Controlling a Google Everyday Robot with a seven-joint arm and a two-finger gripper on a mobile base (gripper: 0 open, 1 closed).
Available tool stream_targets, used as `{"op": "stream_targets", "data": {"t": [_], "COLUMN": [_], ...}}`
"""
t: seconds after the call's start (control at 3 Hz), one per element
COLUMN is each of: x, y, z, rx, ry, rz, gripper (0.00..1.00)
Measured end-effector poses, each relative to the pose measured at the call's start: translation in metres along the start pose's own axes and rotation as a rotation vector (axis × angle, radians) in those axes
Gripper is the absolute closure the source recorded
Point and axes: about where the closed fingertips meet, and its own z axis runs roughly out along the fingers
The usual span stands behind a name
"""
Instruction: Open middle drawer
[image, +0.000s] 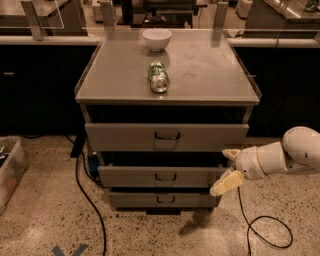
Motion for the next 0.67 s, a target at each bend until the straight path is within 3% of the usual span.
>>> {"op": "stream_targets", "data": {"t": [0.33,0.67], "x": [-0.001,0.002], "y": [-0.003,0.003], "z": [0.014,0.04], "rx": [0.004,0.043], "ry": [0.03,0.121], "rz": [-0.04,-0.159], "gripper": [0.0,0.0]}}
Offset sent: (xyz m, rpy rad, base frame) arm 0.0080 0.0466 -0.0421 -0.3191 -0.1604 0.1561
